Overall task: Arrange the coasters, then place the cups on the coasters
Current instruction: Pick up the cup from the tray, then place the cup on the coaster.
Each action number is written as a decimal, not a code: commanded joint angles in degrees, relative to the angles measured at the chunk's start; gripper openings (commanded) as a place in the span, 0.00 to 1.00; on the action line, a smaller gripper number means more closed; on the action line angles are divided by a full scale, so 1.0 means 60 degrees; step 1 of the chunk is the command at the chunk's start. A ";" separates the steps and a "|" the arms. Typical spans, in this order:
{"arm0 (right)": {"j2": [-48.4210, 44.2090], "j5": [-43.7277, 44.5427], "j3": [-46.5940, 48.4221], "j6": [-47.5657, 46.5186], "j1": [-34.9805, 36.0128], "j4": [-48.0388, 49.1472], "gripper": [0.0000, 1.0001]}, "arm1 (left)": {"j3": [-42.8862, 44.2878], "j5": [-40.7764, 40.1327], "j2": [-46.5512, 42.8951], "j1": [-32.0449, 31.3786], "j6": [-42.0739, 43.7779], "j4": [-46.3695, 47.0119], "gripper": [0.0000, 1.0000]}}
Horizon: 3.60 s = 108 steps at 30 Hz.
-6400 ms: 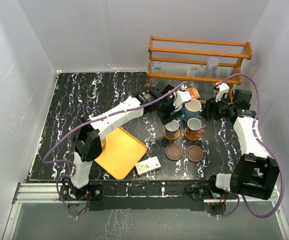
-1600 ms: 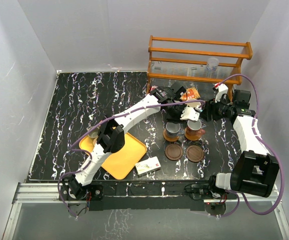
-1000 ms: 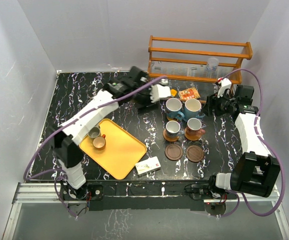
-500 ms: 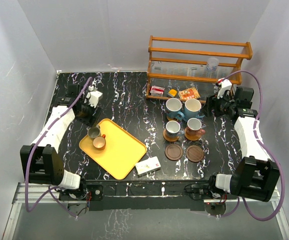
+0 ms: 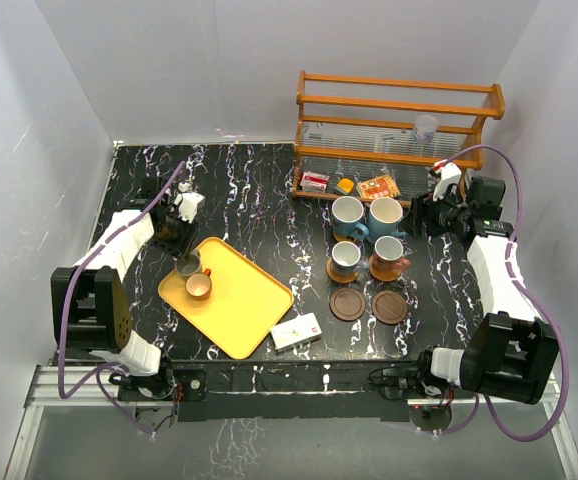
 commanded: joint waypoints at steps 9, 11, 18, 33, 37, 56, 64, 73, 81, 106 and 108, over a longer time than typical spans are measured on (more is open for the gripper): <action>-0.0185 -0.0251 0.0046 0.0031 0.0023 0.0526 0.60 | -0.0115 0.0534 0.0714 0.0073 0.0300 0.0627 0.15; -0.0182 -0.0255 0.0078 0.0058 0.0023 0.0544 0.60 | -0.0160 0.0547 0.0653 0.0070 0.0368 0.0719 0.09; -0.0152 -0.0168 0.0590 0.0194 0.0050 0.0506 0.60 | 0.0293 0.0821 0.0164 0.0058 0.0672 0.0532 0.00; 0.0744 0.0991 0.3971 0.0747 0.2140 0.0186 0.60 | 0.3073 0.1484 -0.0548 -0.0843 -0.0815 0.0707 0.00; 0.0893 0.1194 0.4383 0.1134 0.3007 0.0590 0.61 | 0.3929 0.0909 -0.0043 -0.1917 -0.1242 0.0897 0.00; 0.1287 0.2180 0.4118 0.2518 0.5287 0.1869 0.60 | 0.5905 0.2738 0.1527 -0.5113 -0.1895 0.2827 0.00; 0.0229 0.0503 0.2837 0.0511 0.5104 0.1028 0.64 | 0.5998 0.5503 0.1590 -0.5113 0.2145 0.0722 0.00; -0.0042 -0.3231 0.1791 -0.1518 0.5075 -0.0209 0.68 | 0.6760 0.7336 0.1795 -0.5201 0.6679 -0.2988 0.00; 0.0244 -0.4601 0.1326 -0.1061 0.5195 0.0563 0.68 | 0.7092 0.7288 0.2036 -0.5700 0.7214 -0.3564 0.00; 0.0564 -0.5198 0.0670 -0.0678 0.5525 0.1291 0.45 | 0.7317 0.7286 0.2289 -0.6032 0.7426 -0.3782 0.00; 0.0598 -0.5173 0.0647 -0.0666 0.5554 0.1323 0.41 | 0.7316 0.7293 0.2286 -0.6035 0.7426 -0.3778 0.00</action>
